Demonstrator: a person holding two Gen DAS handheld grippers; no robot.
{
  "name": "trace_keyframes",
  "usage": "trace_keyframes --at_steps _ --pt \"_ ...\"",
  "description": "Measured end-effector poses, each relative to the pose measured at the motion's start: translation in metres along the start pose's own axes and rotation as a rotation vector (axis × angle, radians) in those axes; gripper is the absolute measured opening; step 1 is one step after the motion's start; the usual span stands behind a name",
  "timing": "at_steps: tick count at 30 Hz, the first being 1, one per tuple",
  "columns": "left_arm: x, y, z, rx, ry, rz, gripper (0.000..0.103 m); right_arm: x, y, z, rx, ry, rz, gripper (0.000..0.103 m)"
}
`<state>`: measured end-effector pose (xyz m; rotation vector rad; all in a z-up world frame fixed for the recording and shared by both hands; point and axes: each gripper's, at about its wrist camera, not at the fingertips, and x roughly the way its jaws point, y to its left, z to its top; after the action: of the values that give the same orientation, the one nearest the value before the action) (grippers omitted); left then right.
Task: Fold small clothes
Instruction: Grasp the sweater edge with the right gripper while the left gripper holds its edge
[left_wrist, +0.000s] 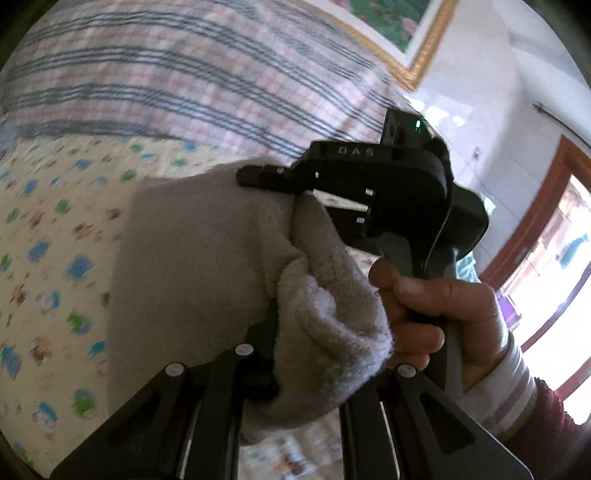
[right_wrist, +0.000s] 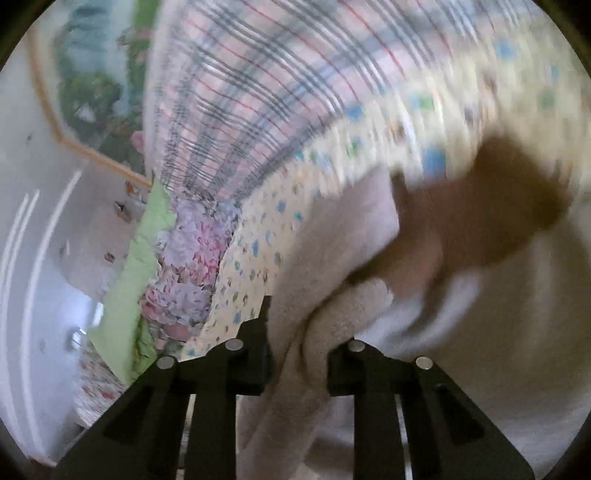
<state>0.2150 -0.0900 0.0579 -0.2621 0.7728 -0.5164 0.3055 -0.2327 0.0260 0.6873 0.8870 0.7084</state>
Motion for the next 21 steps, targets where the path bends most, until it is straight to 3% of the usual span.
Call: trace_keyframes --at_steps 4,10,19,21 --pt "0.040 -0.027 -0.011 0.068 0.044 0.043 0.007 -0.034 -0.018 0.009 -0.051 -0.025 -0.126 0.020" --pt "0.083 -0.034 -0.031 0.065 0.129 0.062 0.007 -0.048 -0.071 0.000 -0.049 0.007 -0.267 0.016" --pt "0.092 -0.059 -0.029 0.162 0.094 0.078 0.008 -0.071 -0.063 -0.001 -0.097 -0.114 -0.265 0.014" --pt "0.098 -0.059 -0.033 0.169 0.114 0.092 0.009 -0.069 -0.065 -0.001 -0.110 -0.104 -0.289 0.014"
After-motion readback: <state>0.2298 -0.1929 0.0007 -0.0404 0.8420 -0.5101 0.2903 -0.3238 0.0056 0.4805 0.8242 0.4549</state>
